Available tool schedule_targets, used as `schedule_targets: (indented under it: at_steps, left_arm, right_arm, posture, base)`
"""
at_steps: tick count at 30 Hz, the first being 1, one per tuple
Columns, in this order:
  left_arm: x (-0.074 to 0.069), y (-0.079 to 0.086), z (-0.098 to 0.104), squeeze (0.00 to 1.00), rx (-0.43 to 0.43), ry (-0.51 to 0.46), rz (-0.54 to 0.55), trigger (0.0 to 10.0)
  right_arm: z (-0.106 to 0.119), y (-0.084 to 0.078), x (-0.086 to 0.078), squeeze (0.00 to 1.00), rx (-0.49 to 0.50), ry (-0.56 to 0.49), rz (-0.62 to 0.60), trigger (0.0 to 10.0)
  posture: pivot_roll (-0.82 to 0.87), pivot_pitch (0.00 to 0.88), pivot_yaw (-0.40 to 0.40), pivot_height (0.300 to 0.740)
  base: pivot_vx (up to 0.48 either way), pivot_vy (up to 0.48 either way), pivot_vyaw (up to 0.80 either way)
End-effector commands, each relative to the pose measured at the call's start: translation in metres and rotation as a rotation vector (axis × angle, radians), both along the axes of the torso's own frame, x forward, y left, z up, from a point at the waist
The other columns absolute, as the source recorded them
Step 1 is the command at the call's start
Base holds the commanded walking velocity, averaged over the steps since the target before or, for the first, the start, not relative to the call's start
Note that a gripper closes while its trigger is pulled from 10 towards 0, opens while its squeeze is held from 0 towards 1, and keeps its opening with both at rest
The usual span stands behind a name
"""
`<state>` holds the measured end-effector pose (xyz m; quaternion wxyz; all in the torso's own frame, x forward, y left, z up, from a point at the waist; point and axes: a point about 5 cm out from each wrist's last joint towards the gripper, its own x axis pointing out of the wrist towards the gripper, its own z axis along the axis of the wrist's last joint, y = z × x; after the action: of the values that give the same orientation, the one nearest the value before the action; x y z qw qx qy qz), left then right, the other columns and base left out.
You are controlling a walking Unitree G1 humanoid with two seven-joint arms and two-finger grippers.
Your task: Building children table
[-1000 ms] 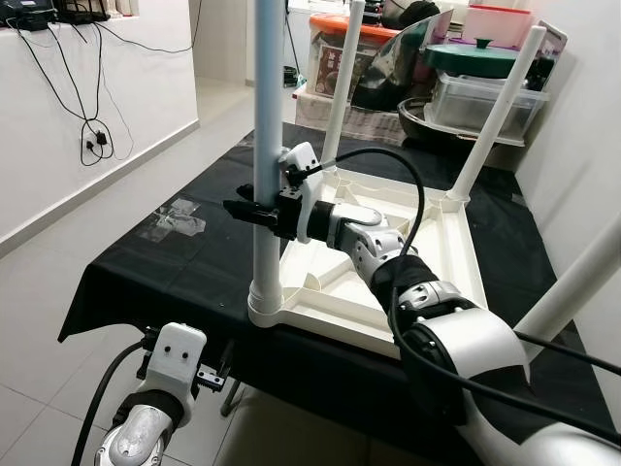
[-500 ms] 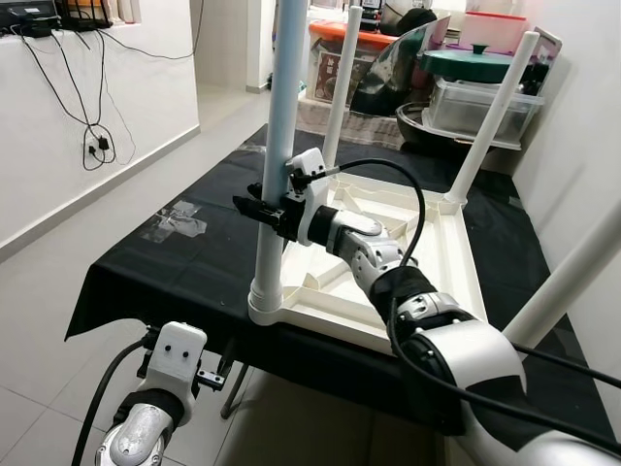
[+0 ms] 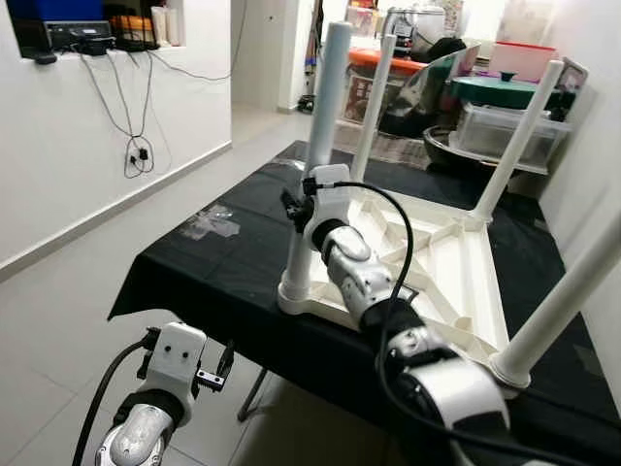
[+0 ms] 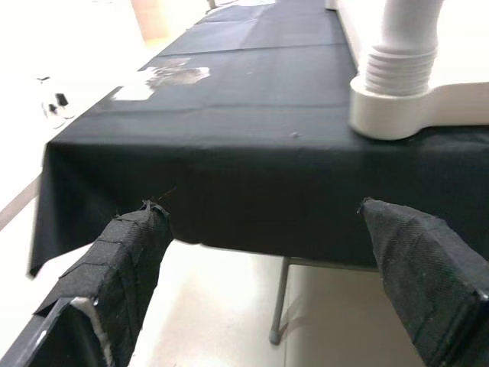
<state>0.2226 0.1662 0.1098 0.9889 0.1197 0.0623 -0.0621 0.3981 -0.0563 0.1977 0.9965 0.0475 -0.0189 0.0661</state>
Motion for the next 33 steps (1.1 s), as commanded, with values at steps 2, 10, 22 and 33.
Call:
schedule_targets:
  at_steps: [2,10,22,33]
  left_arm:
    - [0.003,-0.001,-0.001,0.0,0.0,-0.002,-0.006,10.0]
    - [0.003,-0.001,-0.001,0.0,0.001,-0.001,-0.004,10.0]
    - [0.003,0.0,-0.002,0.0,0.004,-0.001,0.002,10.0]
    - [0.004,0.0,-0.003,0.0,0.009,0.001,0.01,10.0]
  right_arm:
    - [-0.022,-0.021,-0.002,0.0,-0.029,0.084,-0.156,0.0]
    - [-0.029,-0.006,-0.007,0.0,-0.066,0.163,-0.161,0.0]
    - [-0.03,-0.007,-0.008,0.0,-0.075,0.208,-0.273,0.0]
    - [-0.04,-0.011,-0.01,0.0,-0.046,0.308,-0.361,0.0]
  posture:
    - [0.14,0.0,-0.129,0.74]
    - [0.14,0.0,-0.13,0.74]
    - [0.14,0.0,-0.135,0.74]
    - [0.14,0.0,-0.139,0.74]
  base:
    - [0.0,0.0,0.0]
    - [0.0,0.0,0.0]
    - [0.0,0.0,0.0]
    - [0.0,0.0,0.0]
